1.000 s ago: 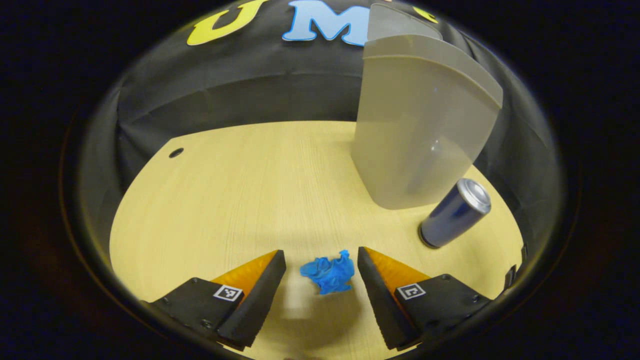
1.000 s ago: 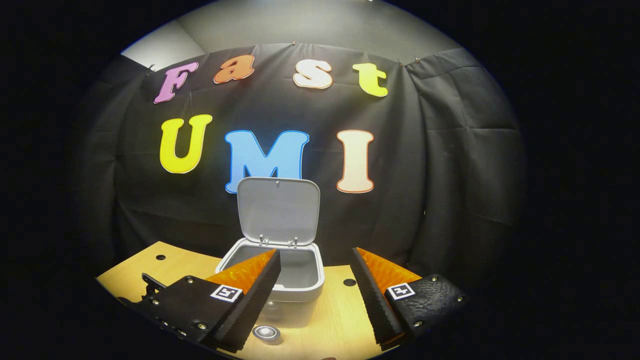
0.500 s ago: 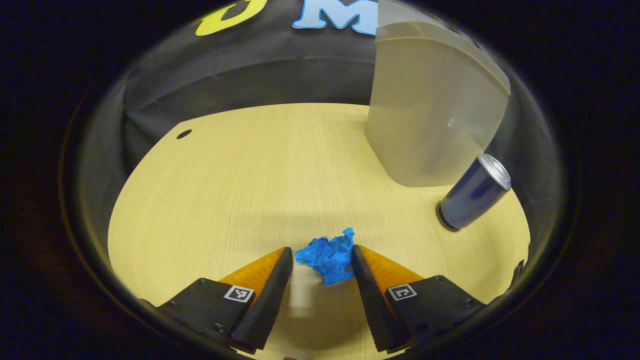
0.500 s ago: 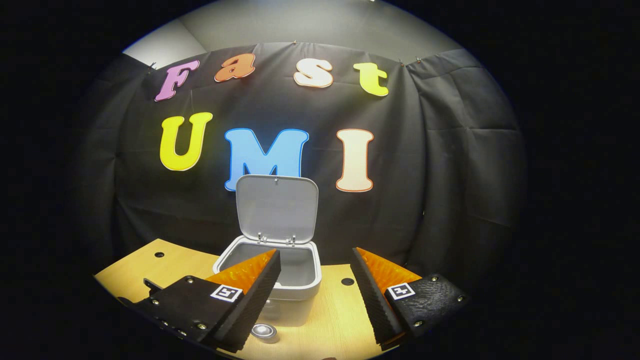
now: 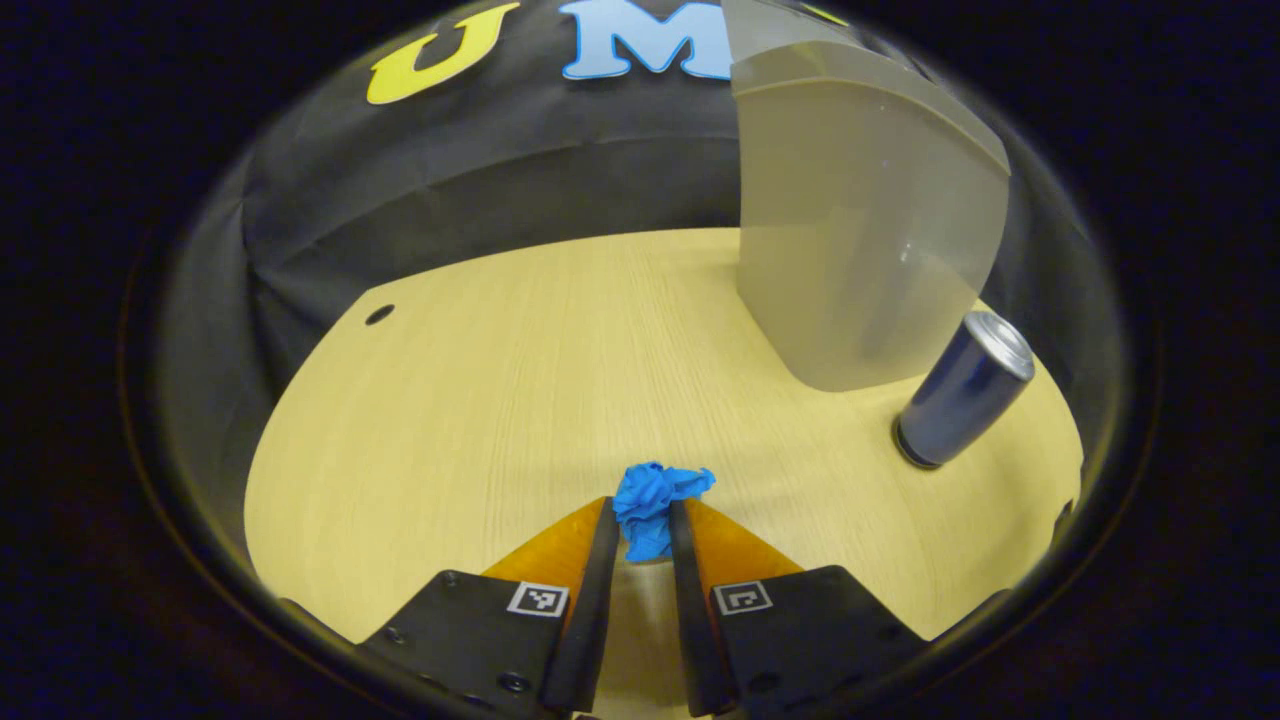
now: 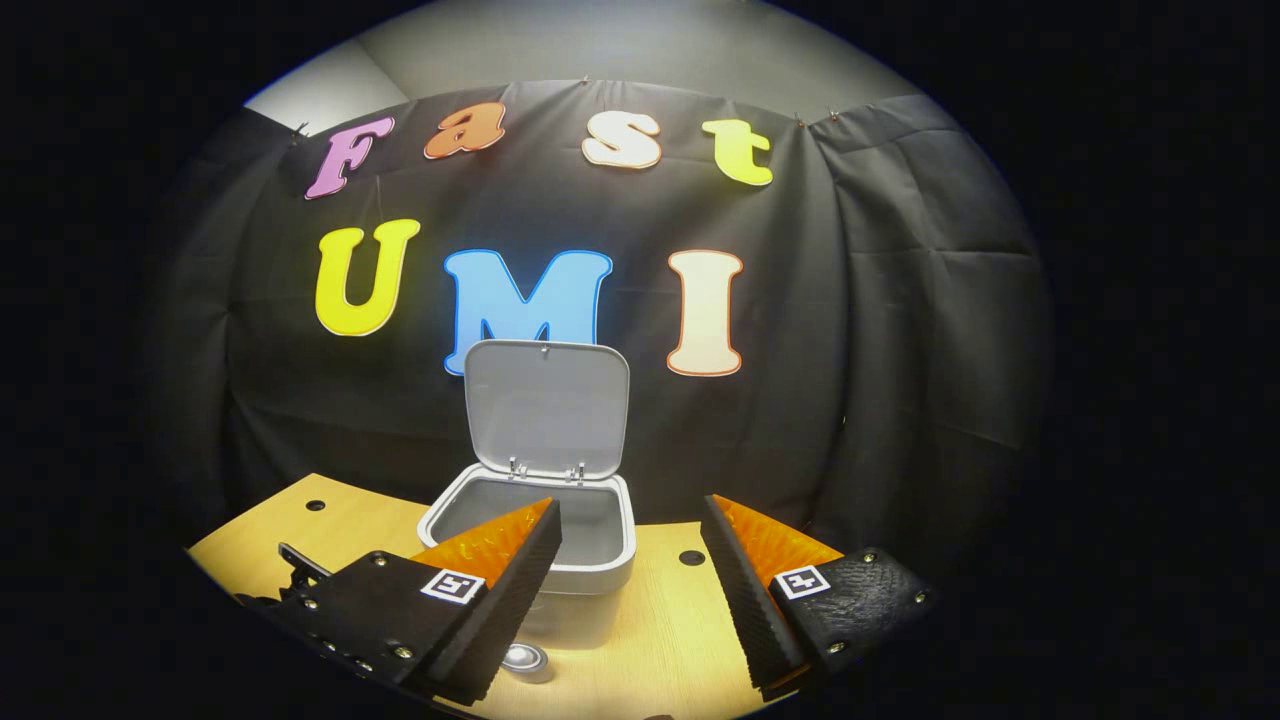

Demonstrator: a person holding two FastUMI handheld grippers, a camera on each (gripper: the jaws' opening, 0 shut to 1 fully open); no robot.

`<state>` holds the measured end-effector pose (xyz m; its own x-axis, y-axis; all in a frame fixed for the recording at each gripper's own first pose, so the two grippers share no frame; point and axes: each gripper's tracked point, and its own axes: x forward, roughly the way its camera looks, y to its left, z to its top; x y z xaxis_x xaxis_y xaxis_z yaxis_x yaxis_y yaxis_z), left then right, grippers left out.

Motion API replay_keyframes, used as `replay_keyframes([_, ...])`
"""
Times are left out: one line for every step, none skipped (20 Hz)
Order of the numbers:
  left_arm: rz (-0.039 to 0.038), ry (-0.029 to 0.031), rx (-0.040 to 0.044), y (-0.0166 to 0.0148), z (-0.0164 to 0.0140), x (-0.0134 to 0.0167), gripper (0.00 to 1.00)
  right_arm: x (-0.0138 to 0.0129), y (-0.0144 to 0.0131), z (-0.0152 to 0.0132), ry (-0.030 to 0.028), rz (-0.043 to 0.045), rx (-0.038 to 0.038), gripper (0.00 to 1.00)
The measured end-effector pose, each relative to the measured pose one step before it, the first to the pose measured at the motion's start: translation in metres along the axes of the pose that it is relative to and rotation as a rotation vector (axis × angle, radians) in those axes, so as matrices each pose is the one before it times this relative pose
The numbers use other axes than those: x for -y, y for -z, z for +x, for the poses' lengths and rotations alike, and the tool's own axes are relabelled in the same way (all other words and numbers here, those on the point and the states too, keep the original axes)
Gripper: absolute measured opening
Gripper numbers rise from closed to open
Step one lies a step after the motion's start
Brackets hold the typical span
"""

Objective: Press the lid of the desktop garbage bin to open it, pick up the crumpled paper on the desktop and throw it into the bin, then pick up the pop can on the desktop and drop it into the bin, and finally close the garbage bin lid.

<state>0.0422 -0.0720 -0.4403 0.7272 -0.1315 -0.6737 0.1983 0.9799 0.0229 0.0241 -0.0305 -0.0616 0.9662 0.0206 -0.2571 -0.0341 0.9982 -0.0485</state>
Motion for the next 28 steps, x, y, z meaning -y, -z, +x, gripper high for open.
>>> replay_keyframes([-0.00181, 0.00365, 0.01617, -0.00760, -0.00191, 0.00196, 0.39, -0.00066, 0.00004, 0.00066, -0.00168, 0.00164, -0.00070, 0.90])
replay_keyframes([-0.00209, 0.00439, 0.01607, -0.00685, -0.00155, 0.00206, 0.39, -0.00116, 0.00101, -0.00046, -0.00308, 0.00099, -0.00065, 0.90])
replay_keyframes([-0.00116, 0.00156, 0.01251, -0.00649, -0.00183, 0.00136, 0.39, -0.00064, -0.00015, 0.00063, -0.00272, -0.00011, -0.00005, 0.90])
replay_keyframes([0.00014, 0.00323, 0.01285, -0.00640, -0.00234, 0.00118, 0.39, -0.00090, 0.00108, 0.00023, -0.00272, -0.00086, 0.00069, 0.90])
replay_keyframes([0.00030, 0.00090, 0.01436, -0.00772, -0.00349, -0.00001, 0.39, -0.00067, -0.00027, 0.00038, -0.00166, -0.00087, 0.00064, 0.90])
replay_keyframes([0.00017, 0.00044, 0.01710, -0.00874, -0.00202, 0.00033, 0.39, -0.00002, -0.00040, 0.00087, -0.00116, -0.00021, 0.00100, 0.90])
replay_keyframes([-0.00146, 0.00123, 0.01768, -0.00870, -0.00260, 0.00030, 0.39, 0.00011, -0.00065, 0.00054, -0.00073, 0.00059, 0.00102, 0.90])
replay_keyframes([-0.00104, 0.00277, 0.01840, -0.00880, -0.00319, 0.00068, 0.39, -0.00013, 0.00084, -0.00061, -0.00067, 0.00150, -0.00005, 0.90])
replay_keyframes([-0.00253, 0.00165, 0.01687, -0.01013, -0.00300, -0.00071, 0.39, -0.00041, -0.00002, 0.00036, -0.00060, 0.00205, -0.00028, 0.90])
replay_keyframes([-0.00241, 0.00134, 0.01725, -0.01012, -0.00208, 0.00050, 0.39, 0.00036, 0.00033, 0.00134, -0.00066, 0.00241, 0.00050, 0.90])
replay_keyframes([-0.00091, 0.00160, 0.01900, -0.01085, -0.00274, -0.00068, 0.39, 0.00008, 0.00028, 0.00058, -0.00036, 0.00178, -0.00041, 0.90])
replay_keyframes([-0.00053, 0.00176, 0.01873, -0.01047, -0.00133, 0.00100, 0.39, 0.00046, 0.00082, -0.00059, -0.00041, 0.00142, -0.00080, 0.90])
replay_keyframes([0.00159, 0.00123, 0.02122, -0.01114, -0.00156, 0.00094, 0.39, -0.00018, 0.00033, 0.00014, -0.00089, 0.00161, -0.00022, 0.90])
replay_keyframes([0.00284, 0.00363, 0.02061, -0.01044, -0.00292, 0.00204, 0.39, -0.00028, 0.00086, 0.00009, -0.00108, 0.00230, -0.00023, 0.90])
replay_keyframes([0.00504, 0.00145, 0.02354, -0.01209, -0.00193, 0.00062, 0.40, -0.00014, -0.00013, 0.00017, -0.00108, 0.00226, -0.00032, 0.90])
replay_keyframes([0.01030, 0.00297, 0.02694, -0.01440, -0.00107, -0.00129, 0.39, 0.00056, 0.00088, -0.00008, -0.00119, 0.00242, -0.00042, 0.90])
replay_keyframes([0.01181, 0.00355, 0.02058, -0.01173, -0.00224, 0.00106, 0.39, -0.00052, 0.00047, 0.00056, -0.00161, 0.00273, 0.00003, 0.90])
replay_keyframes([0.00768, 0.00588, 0.01740, -0.00806, -0.00252, 0.00310, 0.38, -0.00027, 0.00013, 0.00001, -0.00146, 0.00254, 0.00001, 0.90])
replay_keyframes([0.00023, 0.00633, 0.01735, -0.01064, -0.00080, 0.00251, 0.37, -0.00011, 0.00034, 0.00040, -0.00130, 0.00178, -0.00061, 0.90])
replay_keyframes([-0.00618, 0.00412, 0.01671, -0.01003, -0.00061, 0.00126, 0.36, -0.00051, 0.00122, -0.00052, -0.00107, 0.00086, -0.00110, 0.90])
replay_keyframes([-0.01093, 0.00397, 0.01722, -0.01038, -0.00065, 0.00165, 0.38, -0.00006, 0.00057, -0.00094, -0.00018, 0.00076, -0.00033, 0.90])
replay_keyframes([-0.00932, 0.00378, 0.01773, -0.01099, -0.00026, 0.00143, 0.36, 0.00058, -0.00019, -0.00075, -0.00029, 0.00050, 0.00031, 0.90])
replay_keyframes([-0.00433, 0.00537, 0.01732, -0.01092, -0.00030, 0.00157, 0.36, 0.00106, -0.00044, -0.00026, 0.00061, 0.00035, 0.00079, 0.90])
replay_keyframes([0.00045, 0.00491, 0.01714, -0.01082, 0.00175, 0.00122, 0.38, 0.00086, 0.00078, 0.00036, 0.00062, 0.00086, -0.00002, 0.90])
replay_keyframes([0.00492, 0.00682, 0.01696, -0.01021, -0.00017, 0.00204, 0.38, 0.00067, -0.00039, -0.00037, 0.00163, 0.00191, -0.00006, 0.90])
replay_keyframes([0.00563, 0.00905, 0.01739, -0.00899, 0.00112, 0.00444, 0.38, 0.00141, 0.00109, -0.00151, 0.00146, 0.00377, 0.00000, 0.90])
replay_keyframes([0.00344, 0.00982, 0.01884, -0.01107, -0.00068, 0.00420, 0.40, 0.00124, -0.00030, 0.00059, 0.00200, 0.00493, -0.00059, 0.90])
replay_keyframes([0.00015, 0.00873, 0.02093, -0.01103, 0.00211, 0.00482, 0.40, 0.00122, 0.00172, -0.00091, 0.00220, 0.00477, -0.00071, 0.90])
